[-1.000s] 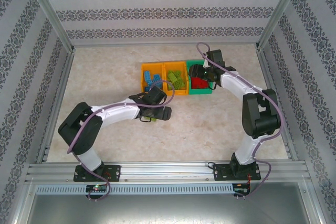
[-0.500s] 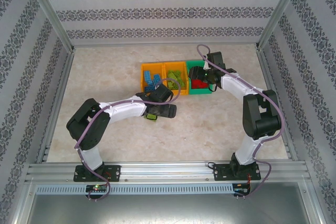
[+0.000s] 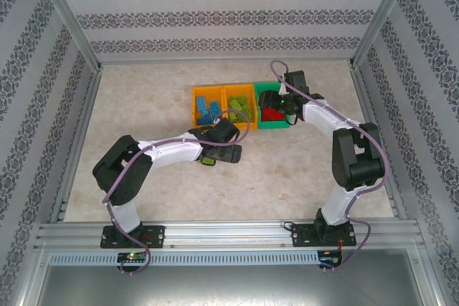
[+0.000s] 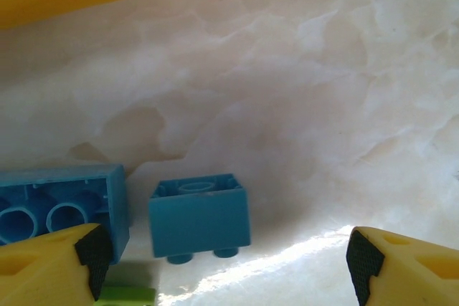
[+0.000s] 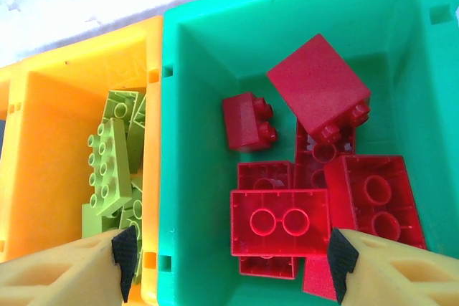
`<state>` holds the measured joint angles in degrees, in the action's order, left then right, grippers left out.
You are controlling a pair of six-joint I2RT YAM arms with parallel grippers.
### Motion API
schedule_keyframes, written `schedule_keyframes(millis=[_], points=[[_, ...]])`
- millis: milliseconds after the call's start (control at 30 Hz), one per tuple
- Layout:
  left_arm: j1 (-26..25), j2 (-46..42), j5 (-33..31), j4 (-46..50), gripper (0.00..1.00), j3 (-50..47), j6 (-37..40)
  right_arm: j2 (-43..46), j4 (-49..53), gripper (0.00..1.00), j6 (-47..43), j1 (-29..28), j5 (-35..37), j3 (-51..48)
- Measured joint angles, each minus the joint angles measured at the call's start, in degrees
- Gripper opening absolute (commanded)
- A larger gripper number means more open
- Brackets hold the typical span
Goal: Sort the legos into containers by color
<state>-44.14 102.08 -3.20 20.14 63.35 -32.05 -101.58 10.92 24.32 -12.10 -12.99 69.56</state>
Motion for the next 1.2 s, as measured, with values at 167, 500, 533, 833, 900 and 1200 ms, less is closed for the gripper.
schedule_keyframes(millis=[167,500,533,833,900,1200], points=[[2.58,-2.1,-1.05,0.76,0.88,-2.99,-0.15,0.2,-0.02,0.73,0.0,0.17,-0.07,-0.37],[3.21,-3.26,-1.75,2.14,0.88,-3.34,-0.15,0.22,0.0,0.73,0.02,0.37,-0.22,-0.48],[2.95,-3.26,-1.77,2.16,0.88,-3.23,-0.15,0.22,0.0,0.73,0.02,0.37,-0.2,-0.5],[0.24,-2.95,-0.85,2.1,0.88,0.28,-0.15,0.22,-0.02,0.73,0.02,0.37,-0.2,-0.7],[0.26,-2.27,-0.76,2.08,0.88,0.9,-0.15,0.22,-0.02,0.73,0.02,0.37,-0.2,-0.7],[0.26,3.72,-0.46,2.12,0.76,3.58,0.04,0.24,0.0,0.73,0.02,0.37,-0.22,-0.7]])
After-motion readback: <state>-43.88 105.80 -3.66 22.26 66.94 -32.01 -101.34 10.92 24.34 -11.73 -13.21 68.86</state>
